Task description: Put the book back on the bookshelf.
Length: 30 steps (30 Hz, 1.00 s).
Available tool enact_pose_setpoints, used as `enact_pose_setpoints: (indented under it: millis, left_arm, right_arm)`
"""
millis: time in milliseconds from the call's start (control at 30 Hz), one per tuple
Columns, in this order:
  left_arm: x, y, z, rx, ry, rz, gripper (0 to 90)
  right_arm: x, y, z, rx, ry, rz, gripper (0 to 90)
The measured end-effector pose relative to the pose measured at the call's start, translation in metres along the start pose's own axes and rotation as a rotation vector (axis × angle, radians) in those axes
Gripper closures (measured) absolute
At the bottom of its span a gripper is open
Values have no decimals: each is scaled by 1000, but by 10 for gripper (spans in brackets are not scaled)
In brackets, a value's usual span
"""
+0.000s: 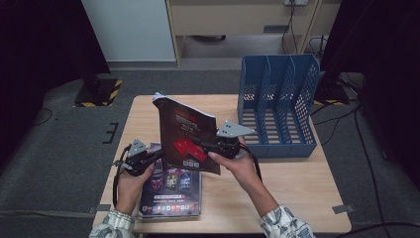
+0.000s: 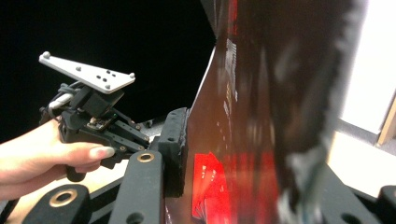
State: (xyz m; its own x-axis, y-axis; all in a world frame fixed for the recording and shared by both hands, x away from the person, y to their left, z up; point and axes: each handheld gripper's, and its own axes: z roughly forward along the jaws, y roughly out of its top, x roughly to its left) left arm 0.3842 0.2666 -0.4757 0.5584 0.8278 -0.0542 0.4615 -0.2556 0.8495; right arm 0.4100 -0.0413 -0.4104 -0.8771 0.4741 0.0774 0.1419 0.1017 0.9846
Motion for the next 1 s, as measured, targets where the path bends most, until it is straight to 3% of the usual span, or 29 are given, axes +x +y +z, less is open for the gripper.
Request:
enact_pose_setpoints:
  millis: [200, 400, 600, 900, 1000]
  left_arm:
    - [-1, 0, 0, -5, 0, 0, 877]
    - [-2, 1, 0, -19, -3, -3, 877]
    - [-2, 1, -1, -17, -2, -1, 878]
    - [-1, 0, -1, -11, -2, -2, 877]
    - [-1, 0, -1, -12, -1, -1, 877]
  right_arm:
    - [3, 2, 1, -6, -6, -12, 611]
    - [2, 6, 0, -30, -24, 8, 610]
    - [3, 5, 1, -18, -28, 7, 638]
    - [4, 3, 3, -31, -18, -60, 683]
    - [5, 2, 3, -31, -11, -59, 684]
